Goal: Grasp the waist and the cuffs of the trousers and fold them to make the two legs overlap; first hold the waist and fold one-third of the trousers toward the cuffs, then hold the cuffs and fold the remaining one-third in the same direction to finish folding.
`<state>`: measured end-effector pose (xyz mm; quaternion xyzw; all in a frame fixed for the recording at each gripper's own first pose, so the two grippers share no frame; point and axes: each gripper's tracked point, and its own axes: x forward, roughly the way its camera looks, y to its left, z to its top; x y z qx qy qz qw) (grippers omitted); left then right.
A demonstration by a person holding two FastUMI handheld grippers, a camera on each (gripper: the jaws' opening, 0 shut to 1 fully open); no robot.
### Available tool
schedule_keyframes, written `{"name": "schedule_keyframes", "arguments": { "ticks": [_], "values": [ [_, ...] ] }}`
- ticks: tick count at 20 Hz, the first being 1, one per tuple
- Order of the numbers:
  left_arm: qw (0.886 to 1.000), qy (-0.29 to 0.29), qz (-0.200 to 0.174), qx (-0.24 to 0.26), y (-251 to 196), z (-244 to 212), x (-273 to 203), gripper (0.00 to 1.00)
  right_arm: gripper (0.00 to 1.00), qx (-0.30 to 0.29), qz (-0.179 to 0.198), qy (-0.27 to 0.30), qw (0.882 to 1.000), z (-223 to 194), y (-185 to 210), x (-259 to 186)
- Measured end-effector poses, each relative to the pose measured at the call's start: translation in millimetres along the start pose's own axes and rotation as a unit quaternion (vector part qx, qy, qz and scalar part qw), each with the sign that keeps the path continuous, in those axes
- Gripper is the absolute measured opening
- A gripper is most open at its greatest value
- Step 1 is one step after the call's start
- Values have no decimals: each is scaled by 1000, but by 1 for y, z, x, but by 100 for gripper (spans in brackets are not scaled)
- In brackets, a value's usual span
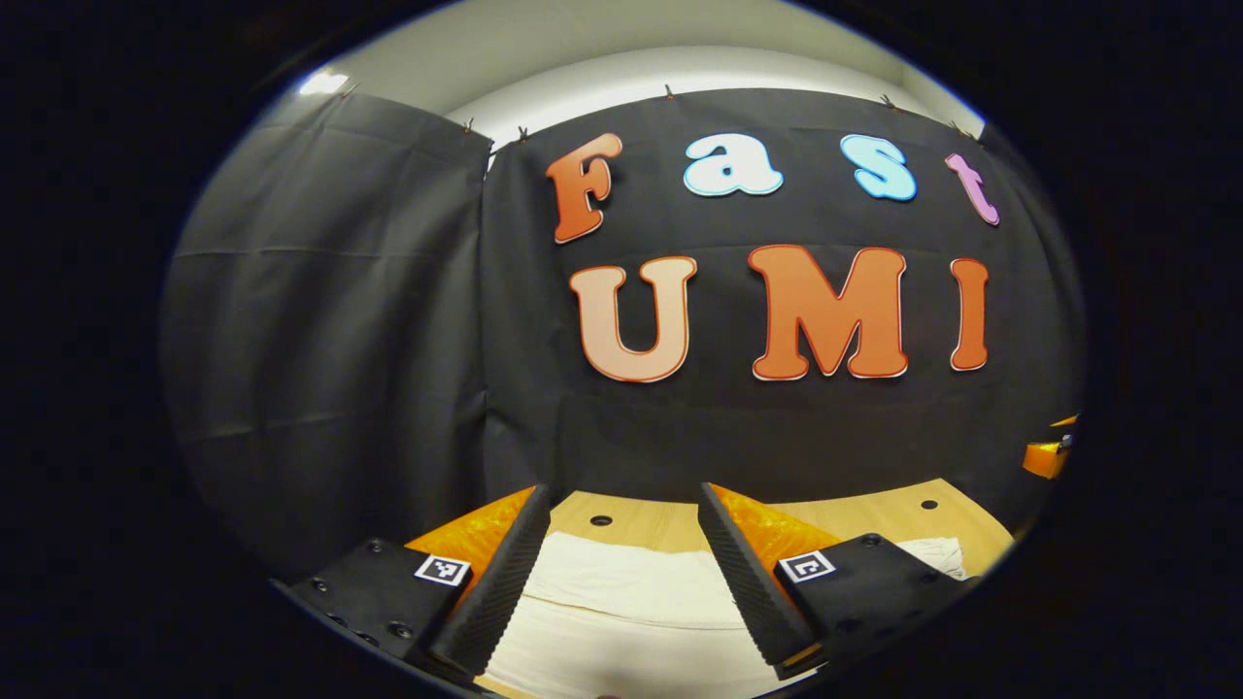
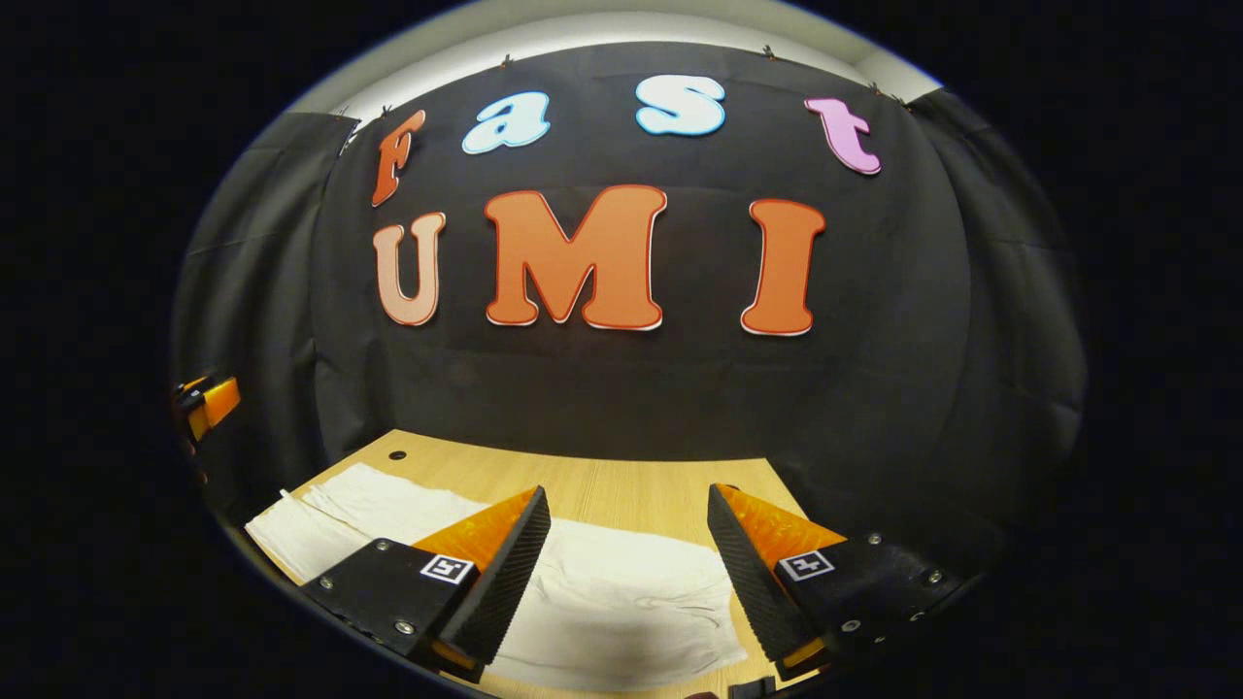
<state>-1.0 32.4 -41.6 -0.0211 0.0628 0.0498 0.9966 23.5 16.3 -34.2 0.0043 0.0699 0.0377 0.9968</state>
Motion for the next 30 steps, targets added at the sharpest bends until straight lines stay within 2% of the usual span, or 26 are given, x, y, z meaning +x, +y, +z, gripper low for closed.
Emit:
{"name": "schedule_keyframes", "arguments": {
  "ticks": [3, 7, 10, 13, 14, 17, 20, 23, 27, 30],
  "values": [
    [998, 48, 27, -17, 34, -30, 3, 100, 98, 31, -3, 52, 998, -27, -6, 5],
    [991, 111, 58, -50, 80, -71, 13, 100, 98, 87, -19, 114, 989, -58, -20, 14],
    [978, 172, 84, -79, 118, -109, 22, 100, 97, 112, -44, 153, 981, -80, -32, 21],
    [958, 240, 106, -113, 152, -153, 23, 98, 96, 143, -59, 197, 968, -103, -40, 23],
    [950, 261, 116, -127, 161, -169, 29, 98, 95, 153, -66, 210, 963, -111, -42, 25],
    [914, 336, 137, -182, 187, -220, 27, 97, 95, 173, -86, 244, 950, -134, -49, 29],
    [877, 390, 156, -234, 195, -263, 31, 99, 95, 192, -99, 266, 940, -152, -54, 36],
    [830, 440, 166, -302, 194, -301, 24, 96, 92, 219, -105, 288, 926, -165, -53, 34],
    [794, 456, 187, -354, 197, -327, 10, 100, 91, 261, -118, 304, 909, -177, -53, 43],
    [771, 465, 194, -389, 201, -345, 6, 98, 90, 308, -116, 312, 891, -184, -48, 44]
  ]
}}
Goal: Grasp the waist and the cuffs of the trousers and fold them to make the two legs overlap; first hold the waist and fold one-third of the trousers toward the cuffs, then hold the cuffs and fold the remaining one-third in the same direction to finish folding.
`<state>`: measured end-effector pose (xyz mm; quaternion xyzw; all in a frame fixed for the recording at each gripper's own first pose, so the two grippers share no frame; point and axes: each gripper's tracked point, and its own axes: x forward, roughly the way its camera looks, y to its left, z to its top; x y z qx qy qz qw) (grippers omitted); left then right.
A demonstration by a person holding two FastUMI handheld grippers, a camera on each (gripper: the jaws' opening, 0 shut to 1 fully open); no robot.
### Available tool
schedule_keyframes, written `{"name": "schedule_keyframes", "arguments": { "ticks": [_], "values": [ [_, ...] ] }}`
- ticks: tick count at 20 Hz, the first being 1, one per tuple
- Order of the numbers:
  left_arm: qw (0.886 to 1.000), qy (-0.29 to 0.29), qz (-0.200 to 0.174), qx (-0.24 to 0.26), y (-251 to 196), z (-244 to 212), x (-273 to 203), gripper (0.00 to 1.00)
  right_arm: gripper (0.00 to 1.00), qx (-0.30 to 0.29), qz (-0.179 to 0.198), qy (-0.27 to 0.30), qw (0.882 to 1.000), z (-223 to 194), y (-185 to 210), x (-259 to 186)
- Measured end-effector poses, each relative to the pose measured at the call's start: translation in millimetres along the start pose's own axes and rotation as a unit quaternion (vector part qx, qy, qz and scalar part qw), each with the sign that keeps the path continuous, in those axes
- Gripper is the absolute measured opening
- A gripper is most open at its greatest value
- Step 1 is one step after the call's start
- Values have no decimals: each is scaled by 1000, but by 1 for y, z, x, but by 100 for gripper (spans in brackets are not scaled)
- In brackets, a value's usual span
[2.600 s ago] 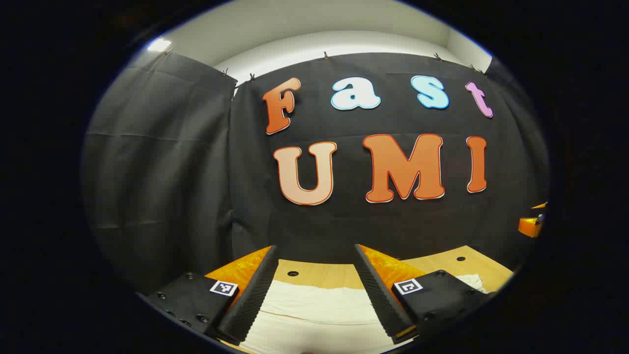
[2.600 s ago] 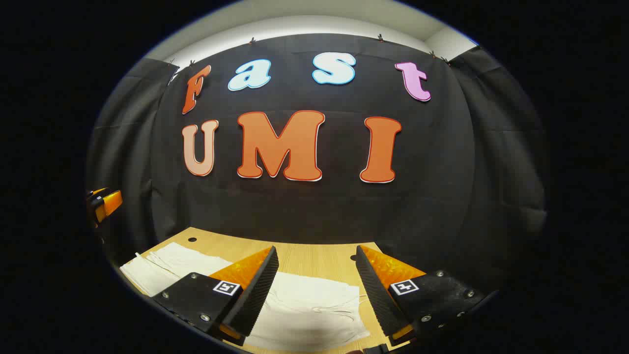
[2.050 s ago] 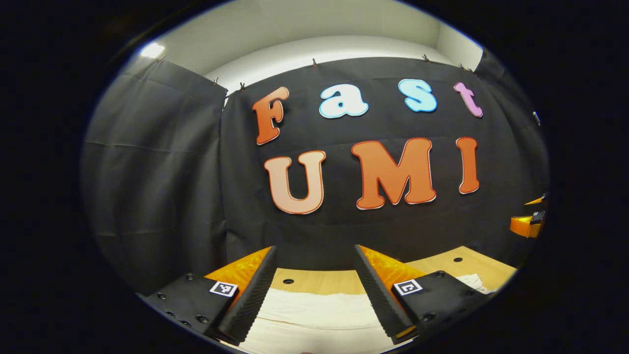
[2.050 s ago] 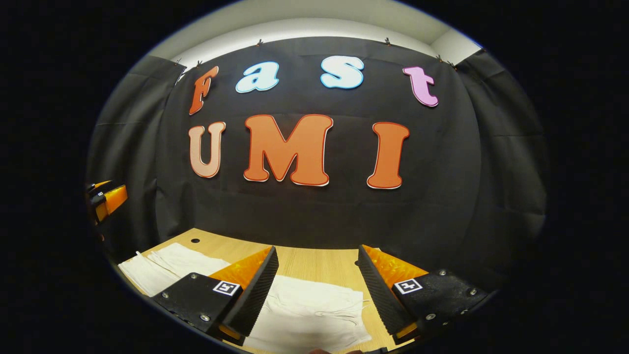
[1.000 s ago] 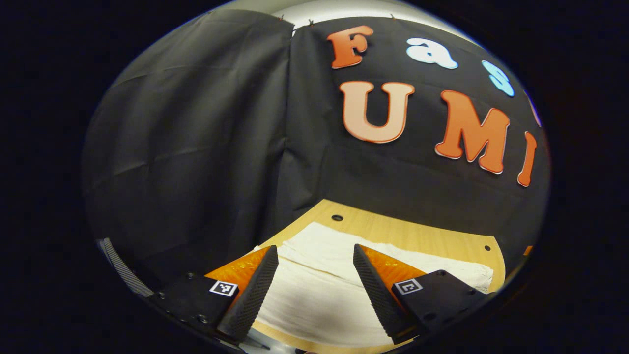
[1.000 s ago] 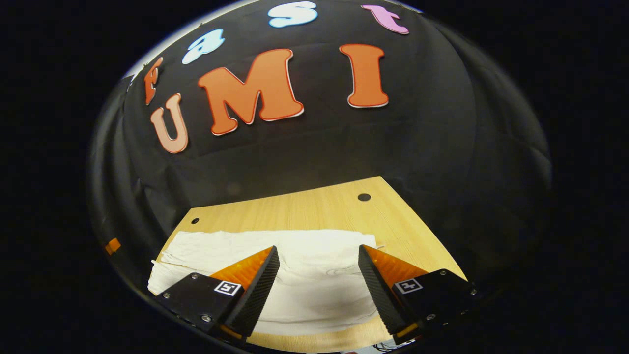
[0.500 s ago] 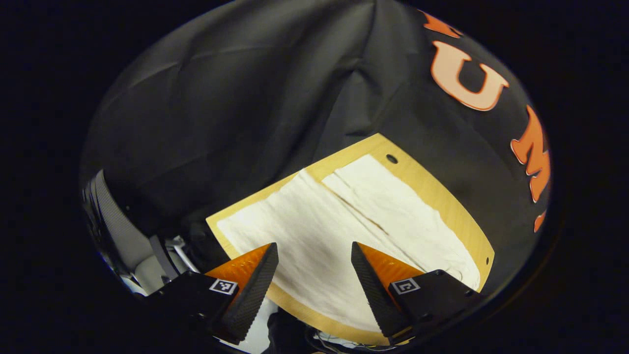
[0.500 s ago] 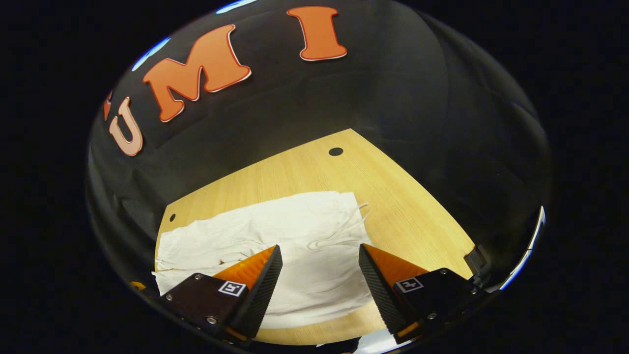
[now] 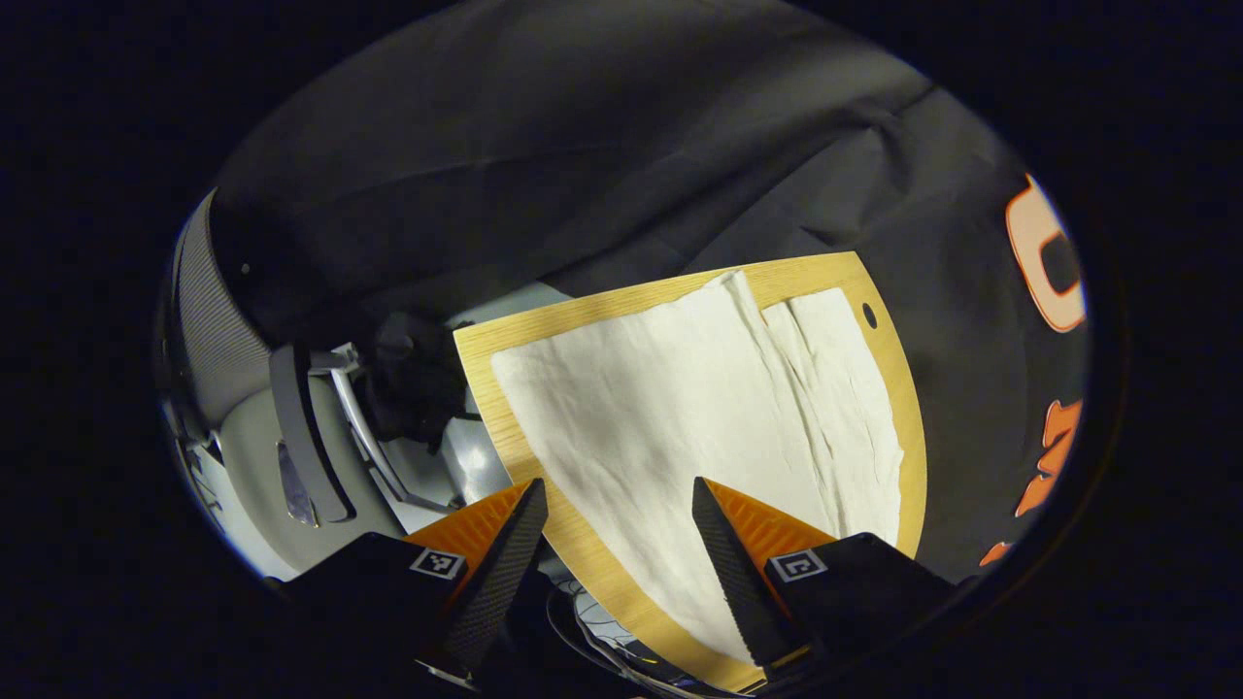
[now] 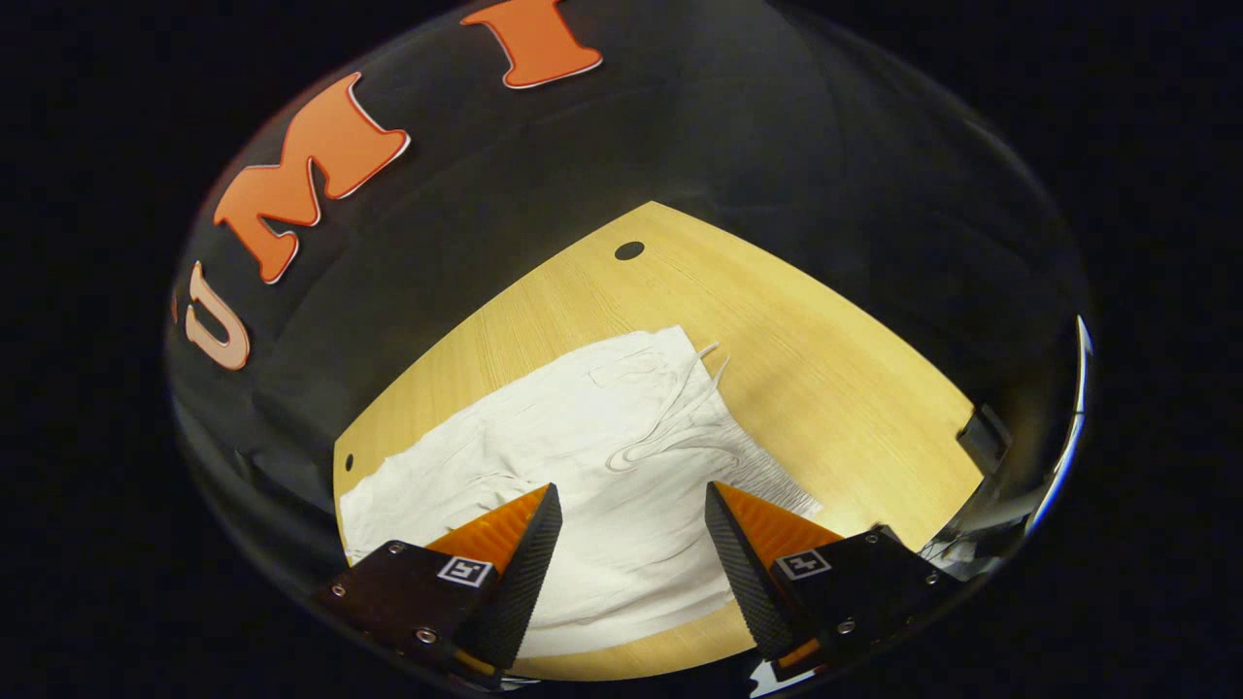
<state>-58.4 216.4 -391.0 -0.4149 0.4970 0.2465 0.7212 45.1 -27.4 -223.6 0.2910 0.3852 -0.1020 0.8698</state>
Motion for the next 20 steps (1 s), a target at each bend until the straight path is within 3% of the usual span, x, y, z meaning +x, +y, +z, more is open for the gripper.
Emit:
{"name": "schedule_keyframes", "arguments": {
  "ticks": [5, 9, 11, 14, 15, 18, 20],
  "values": [
    [997, 36, -43, -59, 1, -6, 17, 100, 89, 49, 1, 23, 999, -15, -3, 10],
    [991, 40, -86, -97, -3, 6, 28, 87, 89, 66, -3, 28, 997, -24, -4, 12],
    [987, 36, -106, -118, -9, 12, 33, 72, 89, 71, -9, 28, 997, -27, -8, 13],
    [986, 34, -124, -107, -21, 17, 46, 47, 88, 90, -9, 27, 996, -30, -9, 12],
    [987, 37, -125, -93, -25, 16, 51, 45, 88, 95, -8, 24, 995, -31, -10, 11],
    [989, 35, -121, -78, -36, 16, 63, 14, 88, 103, -12, 20, 994, -35, -20, 7],
    [991, 29, -117, -62, -42, 21, 61, 7, 88, 111, -14, 17, 994, -35, -29, 4]
  ]
}}
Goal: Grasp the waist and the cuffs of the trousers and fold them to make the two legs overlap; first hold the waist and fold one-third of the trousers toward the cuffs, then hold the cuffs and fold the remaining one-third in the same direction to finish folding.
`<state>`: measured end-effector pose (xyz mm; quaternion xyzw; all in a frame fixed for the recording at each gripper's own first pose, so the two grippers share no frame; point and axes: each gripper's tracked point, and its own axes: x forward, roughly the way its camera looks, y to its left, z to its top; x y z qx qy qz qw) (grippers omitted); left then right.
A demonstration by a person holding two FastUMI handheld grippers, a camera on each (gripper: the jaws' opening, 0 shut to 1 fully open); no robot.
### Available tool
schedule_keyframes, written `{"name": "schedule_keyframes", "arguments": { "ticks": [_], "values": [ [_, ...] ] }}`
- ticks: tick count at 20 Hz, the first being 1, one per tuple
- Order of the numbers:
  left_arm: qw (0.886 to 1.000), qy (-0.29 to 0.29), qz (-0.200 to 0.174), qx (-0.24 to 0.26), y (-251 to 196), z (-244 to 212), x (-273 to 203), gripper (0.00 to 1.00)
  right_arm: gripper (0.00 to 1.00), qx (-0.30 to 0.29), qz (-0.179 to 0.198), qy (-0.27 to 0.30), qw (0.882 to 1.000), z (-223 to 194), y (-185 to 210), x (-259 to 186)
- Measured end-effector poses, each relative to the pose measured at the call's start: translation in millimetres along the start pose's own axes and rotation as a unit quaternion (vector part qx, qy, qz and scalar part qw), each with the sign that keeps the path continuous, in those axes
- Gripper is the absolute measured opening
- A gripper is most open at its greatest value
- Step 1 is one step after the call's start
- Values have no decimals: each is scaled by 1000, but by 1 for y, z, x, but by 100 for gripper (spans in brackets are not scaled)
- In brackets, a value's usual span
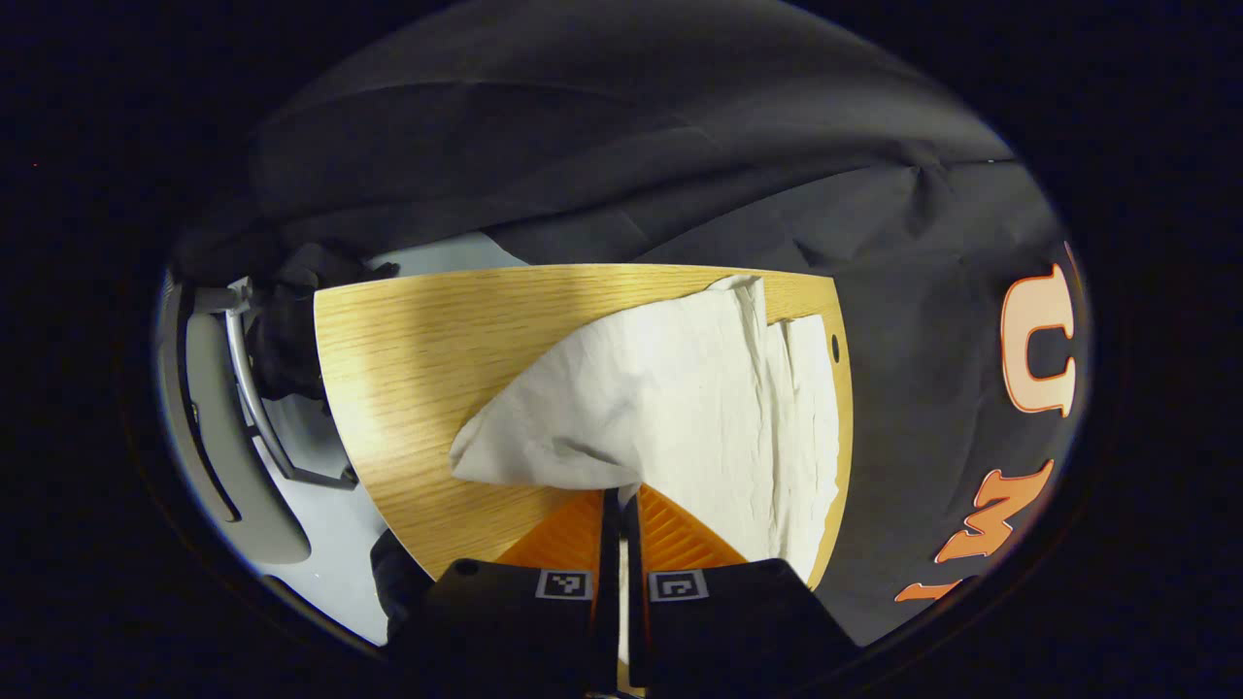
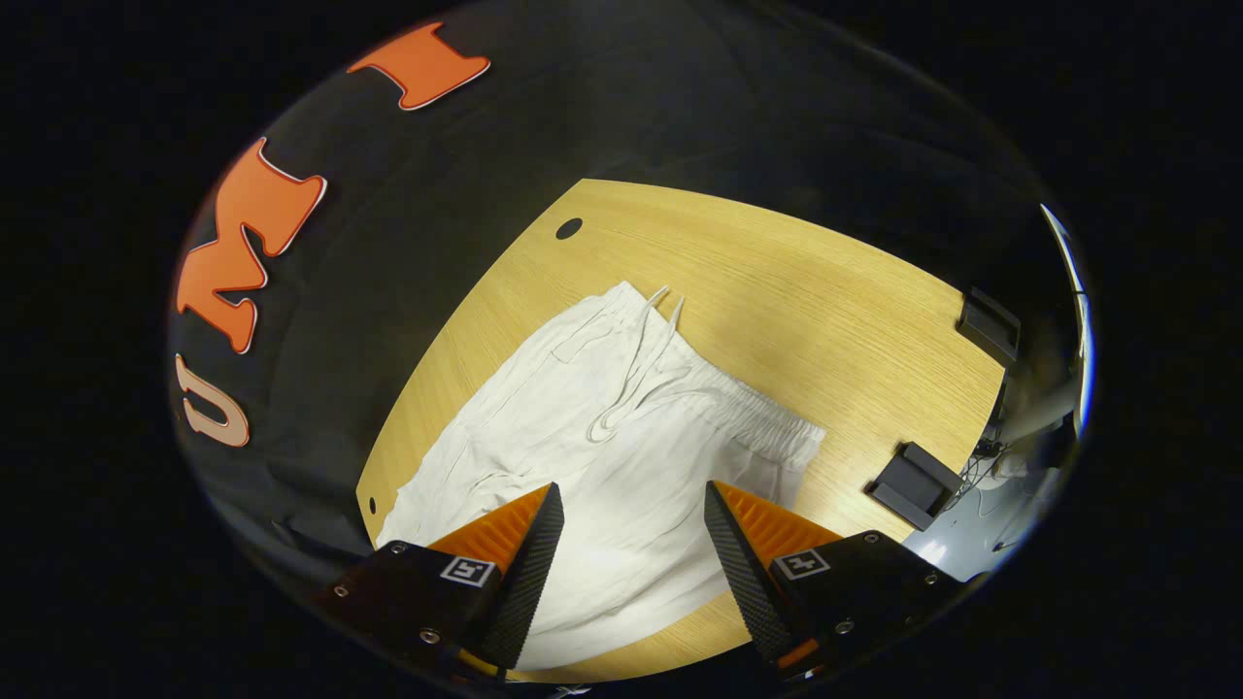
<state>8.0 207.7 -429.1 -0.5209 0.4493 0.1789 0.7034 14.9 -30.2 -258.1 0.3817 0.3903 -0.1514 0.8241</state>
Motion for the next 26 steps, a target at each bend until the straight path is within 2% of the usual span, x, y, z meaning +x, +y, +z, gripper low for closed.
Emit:
{"name": "schedule_keyframes", "arguments": {
  "ticks": [3, 8, 15, 16, 18, 20, 21, 22, 23, 25, 26],
  "values": [
    [999, -24, 7, 28, 0, -3, -8, 4, 89, 20, -8, -1, 1000, 7, -23, 1],
    [998, -52, 7, 28, -13, -3, -29, 4, 88, 38, -20, 4, 999, 24, -56, 15],
    [994, -71, 10, 81, -49, -5, -52, 5, 88, 73, -52, 66, 994, -4, -84, 48],
    [993, -72, 11, 90, -53, -4, -55, 4, 81, 76, -56, 72, 993, -8, -87, 53],
    [991, -75, 11, 108, -62, -4, -59, 4, 77, 72, -78, 84, 991, -14, -101, 61],
    [984, -81, 30, 153, -61, -1, -64, 4, 75, 77, -94, 95, 988, -19, -109, 65],
    [982, -80, 34, 167, -63, -3, -65, 2, 70, 86, -87, 95, 988, -20, -106, 68],
    [980, -79, 39, 177, -65, -6, -66, 4, 60, 99, -80, 93, 988, -18, -103, 71],
    [979, -78, 42, 185, -66, -7, -64, 4, 47, 106, -74, 94, 987, -17, -100, 75],
    [977, -83, 41, 192, -68, -9, -62, 4, 43, 103, -65, 86, 989, -14, -102, 79],
    [977, -85, 41, 193, -68, -10, -63, 4, 25, 106, -60, 81, 989, -13, -103, 76]
  ]
}}
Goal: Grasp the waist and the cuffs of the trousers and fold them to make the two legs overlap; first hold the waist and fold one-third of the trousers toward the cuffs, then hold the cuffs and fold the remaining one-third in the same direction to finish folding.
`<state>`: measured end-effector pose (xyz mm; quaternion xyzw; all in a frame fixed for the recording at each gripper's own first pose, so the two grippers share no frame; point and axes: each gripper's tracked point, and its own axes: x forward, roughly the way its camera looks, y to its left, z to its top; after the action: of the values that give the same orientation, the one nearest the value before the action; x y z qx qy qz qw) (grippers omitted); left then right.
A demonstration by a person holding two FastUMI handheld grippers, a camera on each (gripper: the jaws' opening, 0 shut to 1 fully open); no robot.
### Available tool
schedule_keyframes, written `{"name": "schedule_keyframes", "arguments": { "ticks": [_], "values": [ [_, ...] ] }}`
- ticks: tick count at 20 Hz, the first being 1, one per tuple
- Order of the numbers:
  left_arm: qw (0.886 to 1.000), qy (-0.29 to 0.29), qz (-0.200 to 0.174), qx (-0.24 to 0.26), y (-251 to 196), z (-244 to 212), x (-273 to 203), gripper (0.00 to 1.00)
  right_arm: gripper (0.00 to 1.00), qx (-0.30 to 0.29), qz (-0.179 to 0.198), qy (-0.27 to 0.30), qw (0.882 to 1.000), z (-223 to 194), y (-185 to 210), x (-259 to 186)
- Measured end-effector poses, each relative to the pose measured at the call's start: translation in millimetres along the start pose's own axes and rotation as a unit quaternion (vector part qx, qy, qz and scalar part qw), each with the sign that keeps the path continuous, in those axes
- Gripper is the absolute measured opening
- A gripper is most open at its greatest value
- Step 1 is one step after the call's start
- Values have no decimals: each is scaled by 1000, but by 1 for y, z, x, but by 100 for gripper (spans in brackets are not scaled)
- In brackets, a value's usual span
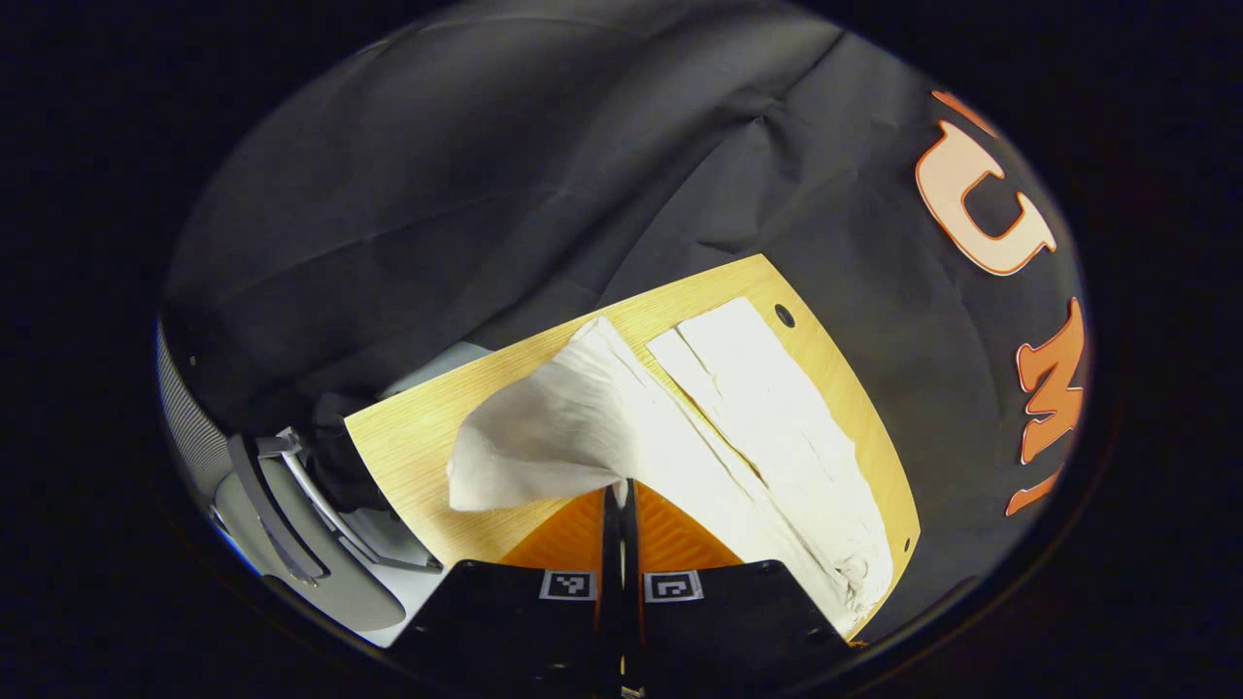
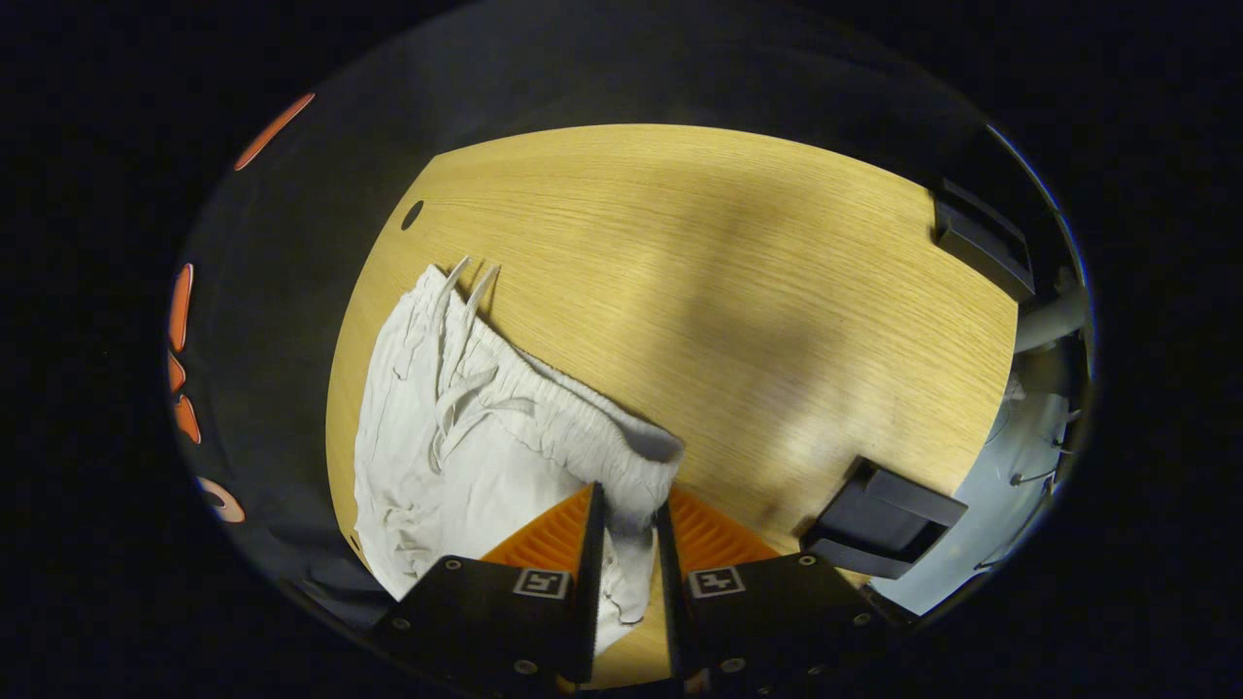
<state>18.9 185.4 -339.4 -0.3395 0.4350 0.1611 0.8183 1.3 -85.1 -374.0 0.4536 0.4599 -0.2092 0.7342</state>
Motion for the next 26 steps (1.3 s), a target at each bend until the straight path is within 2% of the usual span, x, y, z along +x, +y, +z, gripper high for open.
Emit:
{"name": "schedule_keyframes", "arguments": {
  "ticks": [1, 2, 4, 8, 14, 18, 26],
  "values": [
    [1000, -3, 2, 2, 0, 1, 0, 4, 22, 6, 10, 1, 1000, 2, 2, -3],
    [1000, -6, 7, 9, -1, 2, -3, 5, 11, 10, 16, 3, 1000, 4, 2, -7],
    [1000, -9, 15, 22, -7, 5, -7, 4, 6, 17, 29, -1, 999, 11, 2, -14],
    [999, -16, 11, 40, -14, 15, -10, 5, 5, 9, 52, -12, 999, 31, 6, -40],
    [997, -11, -23, 77, -37, 36, 1, 4, 5, 14, 81, -35, 996, 52, 40, -78],
    [994, -1, -56, 90, -62, 60, 10, 4, 5, 29, 89, -46, 995, 58, 63, -84],
    [988, 10, -90, 124, -117, 101, 59, 4, 5, 39, 96, -55, 993, 77, 113, -88]
  ]
}}
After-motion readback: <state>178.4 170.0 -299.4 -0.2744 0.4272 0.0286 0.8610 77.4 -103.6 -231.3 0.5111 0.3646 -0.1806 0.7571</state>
